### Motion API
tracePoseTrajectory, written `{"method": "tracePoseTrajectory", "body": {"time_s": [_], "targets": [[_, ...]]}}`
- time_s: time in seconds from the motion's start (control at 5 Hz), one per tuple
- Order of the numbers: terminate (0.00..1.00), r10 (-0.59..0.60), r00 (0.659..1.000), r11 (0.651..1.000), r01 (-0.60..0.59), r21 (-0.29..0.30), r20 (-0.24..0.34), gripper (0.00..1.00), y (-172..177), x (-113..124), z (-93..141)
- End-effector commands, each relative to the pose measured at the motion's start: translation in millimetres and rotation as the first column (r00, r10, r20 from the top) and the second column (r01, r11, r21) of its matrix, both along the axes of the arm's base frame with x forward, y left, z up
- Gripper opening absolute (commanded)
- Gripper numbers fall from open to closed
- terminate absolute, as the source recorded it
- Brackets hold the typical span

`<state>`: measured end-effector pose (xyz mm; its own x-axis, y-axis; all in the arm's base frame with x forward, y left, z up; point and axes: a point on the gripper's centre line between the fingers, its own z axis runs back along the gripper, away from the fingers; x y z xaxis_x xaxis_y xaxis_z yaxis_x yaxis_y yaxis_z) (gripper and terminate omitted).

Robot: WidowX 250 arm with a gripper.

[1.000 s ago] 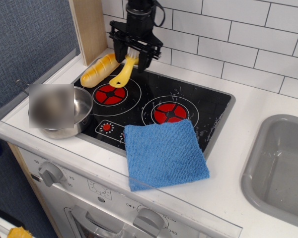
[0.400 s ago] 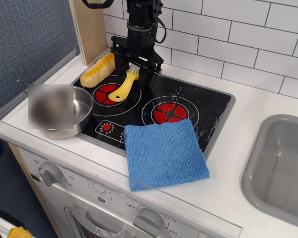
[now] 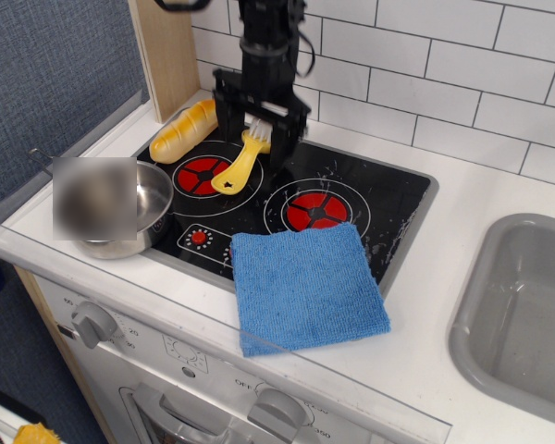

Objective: Move the yellow brush to the right of the bread

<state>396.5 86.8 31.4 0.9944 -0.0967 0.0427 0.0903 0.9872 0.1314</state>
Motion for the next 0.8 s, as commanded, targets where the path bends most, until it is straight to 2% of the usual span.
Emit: {"method": "tracePoseTrajectory", "body": {"time_s": [0.0, 0.2, 0.4, 0.6], "targets": [[0.00, 0.009, 0.973, 0.999, -0.002, -0.032, 0.229, 1.00, 12.7, -25.6, 83.3], [0.00, -0.040, 0.979, 0.999, 0.044, -0.016, 0.201, 1.00, 10.0, -27.5, 79.3], [0.00, -0.040, 0.979, 0.999, 0.044, -0.016, 0.201, 1.00, 10.0, -27.5, 79.3], [1.00, -0.040, 0.979, 0.999, 0.044, -0.016, 0.201, 1.00, 10.0, -27.5, 79.3]]}}
